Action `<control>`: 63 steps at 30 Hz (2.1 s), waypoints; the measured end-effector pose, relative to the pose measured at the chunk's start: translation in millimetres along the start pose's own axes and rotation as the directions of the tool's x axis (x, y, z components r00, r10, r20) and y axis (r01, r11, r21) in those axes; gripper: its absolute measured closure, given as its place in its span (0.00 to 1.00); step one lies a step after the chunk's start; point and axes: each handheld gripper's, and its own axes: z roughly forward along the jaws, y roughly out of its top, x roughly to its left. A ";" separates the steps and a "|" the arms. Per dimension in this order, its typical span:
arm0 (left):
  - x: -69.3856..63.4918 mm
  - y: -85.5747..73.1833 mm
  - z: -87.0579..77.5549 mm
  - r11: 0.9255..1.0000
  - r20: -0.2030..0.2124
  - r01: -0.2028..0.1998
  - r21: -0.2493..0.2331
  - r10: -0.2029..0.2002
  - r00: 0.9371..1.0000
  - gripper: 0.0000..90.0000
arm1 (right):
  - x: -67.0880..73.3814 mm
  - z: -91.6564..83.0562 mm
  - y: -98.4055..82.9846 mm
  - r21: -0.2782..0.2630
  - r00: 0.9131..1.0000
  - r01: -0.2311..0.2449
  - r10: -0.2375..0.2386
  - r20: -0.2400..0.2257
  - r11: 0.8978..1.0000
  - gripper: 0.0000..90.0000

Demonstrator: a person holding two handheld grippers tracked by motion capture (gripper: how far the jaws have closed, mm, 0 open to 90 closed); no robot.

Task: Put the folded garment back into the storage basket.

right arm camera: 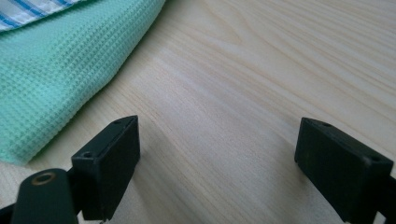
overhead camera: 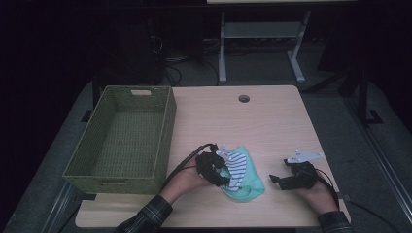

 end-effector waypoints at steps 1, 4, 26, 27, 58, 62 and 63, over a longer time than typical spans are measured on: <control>-0.2 -0.1 0.5 1.000 0.001 -0.005 0.006 0.005 1.000 0.40 | 0.0 0.0 -0.1 -0.002 1.000 0.000 0.000 -0.001 1.000 0.15; -2.0 -0.6 3.2 1.000 -0.009 -0.014 0.019 0.014 1.000 0.37 | -0.3 0.2 -0.6 -0.006 1.000 0.000 0.000 0.000 1.000 0.15; -3.4 -1.7 7.1 0.999 0.006 0.008 0.054 -0.009 1.000 0.41 | -1.6 1.0 -1.3 -0.015 1.000 0.000 0.000 0.002 1.000 0.15; -4.0 -1.8 6.8 0.999 0.010 0.009 0.052 -0.009 1.000 0.45 | -1.6 1.0 -1.3 -0.015 1.000 0.000 0.000 0.002 1.000 0.15; 2.4 6.3 -33.9 0.998 0.092 0.061 0.004 -0.061 0.994 0.84 | -1.7 1.3 -1.3 -0.017 1.000 -0.001 0.001 0.001 1.000 0.15; 4.8 8.0 -47.0 0.997 0.095 0.070 -0.019 -0.068 0.993 0.84 | -1.7 1.2 -1.3 -0.017 1.000 -0.003 0.003 0.002 1.000 0.15; 5.5 8.5 -49.8 0.997 0.095 0.070 -0.023 -0.068 0.993 0.84 | -1.7 1.2 -1.2 -0.016 1.000 -0.003 0.003 0.002 1.000 0.15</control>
